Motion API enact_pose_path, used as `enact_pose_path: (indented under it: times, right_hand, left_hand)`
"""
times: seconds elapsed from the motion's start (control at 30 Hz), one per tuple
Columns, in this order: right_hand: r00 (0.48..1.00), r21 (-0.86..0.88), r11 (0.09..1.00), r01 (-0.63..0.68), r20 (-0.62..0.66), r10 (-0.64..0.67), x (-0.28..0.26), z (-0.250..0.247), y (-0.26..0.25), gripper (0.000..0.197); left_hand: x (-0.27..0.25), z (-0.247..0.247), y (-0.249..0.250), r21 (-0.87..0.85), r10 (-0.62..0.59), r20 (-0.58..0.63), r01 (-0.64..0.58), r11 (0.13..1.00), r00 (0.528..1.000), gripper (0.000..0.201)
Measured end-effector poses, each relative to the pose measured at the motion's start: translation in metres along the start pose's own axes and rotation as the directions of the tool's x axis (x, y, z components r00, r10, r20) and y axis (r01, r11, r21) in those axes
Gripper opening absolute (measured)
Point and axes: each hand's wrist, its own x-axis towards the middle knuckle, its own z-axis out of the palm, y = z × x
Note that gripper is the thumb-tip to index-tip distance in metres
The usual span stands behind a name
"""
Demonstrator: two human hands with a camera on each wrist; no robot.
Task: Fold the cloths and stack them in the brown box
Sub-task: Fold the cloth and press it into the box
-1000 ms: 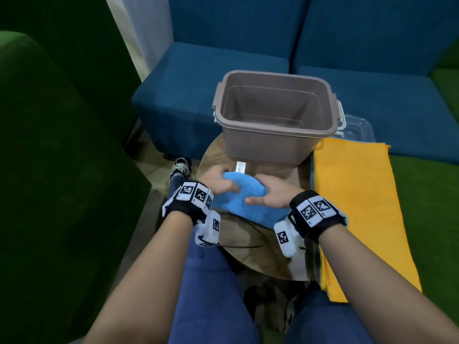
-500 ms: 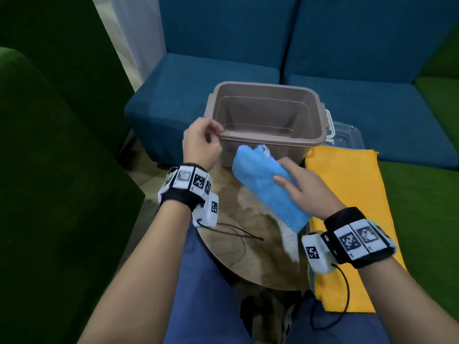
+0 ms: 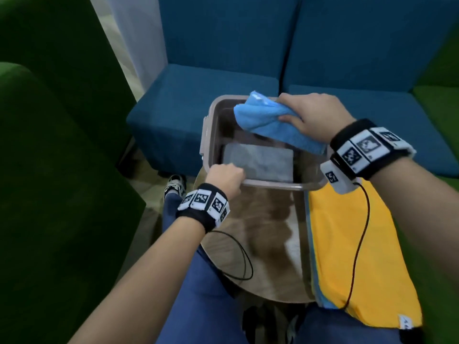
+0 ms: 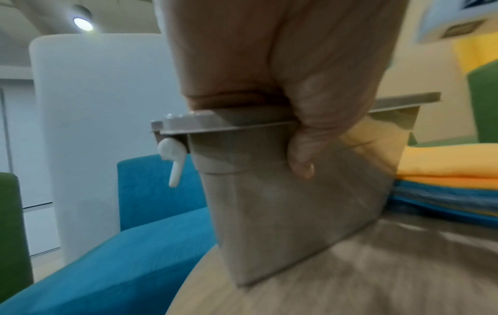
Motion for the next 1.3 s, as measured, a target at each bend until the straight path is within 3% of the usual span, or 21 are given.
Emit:
enact_pose_path:
  times: [0.13, 0.23, 0.33, 0.43, 0.57, 0.77, 0.93, 1.17, 1.23, 1.3]
  right_hand:
    - [0.995, -0.122, 0.992, 0.03, 0.099, -0.017, 0.022, 0.02, -0.014, 0.032]
    - [0.995, -0.199, 0.978, 0.068, 0.088, -0.051, 0.031, 0.037, -0.027, 0.03]
    - [0.997, -0.201, 0.979, 0.04, 0.076, -0.025, 0.039, 0.046, -0.031, 0.027]
    - [0.987, -0.138, 0.99, 0.034, 0.161, -0.011, 0.047, 0.054, -0.032, 0.025]
    - [0.929, 0.0, 0.998, -0.063, 0.365, 0.059, 0.048, 0.066, -0.035, 0.022]
    - [0.849, -0.048, 0.997, -0.056, 0.524, 0.073, 0.048, 0.074, -0.044, 0.023]
    - [0.856, -0.022, 0.999, -0.043, 0.514, 0.049, 0.057, 0.059, -0.045, 0.021]
    - [0.875, 0.233, 0.972, 0.002, 0.471, -0.115, 0.057, 0.03, -0.031, 0.024]
    - [0.845, 0.325, 0.946, -0.014, 0.509, -0.162, 0.056, 0.028, -0.027, 0.026]
    - [0.727, 0.42, 0.898, -0.129, 0.656, -0.202, 0.054, 0.037, -0.024, 0.028]
  left_hand:
    - [-0.01, 0.014, 0.004, 0.0, 0.033, 0.01, -0.033, 0.999, 0.999, 0.034]
    - [-0.017, 0.014, 0.004, 0.004, 0.055, 0.009, -0.055, 0.999, 0.998, 0.032]
    - [-0.02, 0.007, 0.002, 0.02, 0.072, 0.016, -0.072, 0.997, 0.997, 0.029]
    - [-0.023, -0.003, 0.001, 0.037, 0.079, 0.028, -0.08, 0.996, 0.997, 0.025]
    - [-0.03, -0.01, 0.002, 0.045, 0.092, 0.055, -0.095, 0.995, 0.994, 0.023]
    - [-0.034, -0.015, 0.002, 0.043, 0.108, 0.078, -0.112, 0.993, 0.991, 0.024]
    - [-0.037, -0.016, 0.002, 0.048, 0.117, 0.082, -0.121, 0.992, 0.99, 0.022]
    - [-0.04, -0.015, 0.002, 0.05, 0.115, 0.078, -0.119, 0.992, 0.99, 0.02]
    - [-0.039, -0.016, 0.002, 0.037, 0.114, 0.075, -0.117, 0.992, 0.991, 0.02]
    - [-0.038, -0.016, 0.002, 0.021, 0.116, 0.072, -0.117, 0.993, 0.991, 0.022]
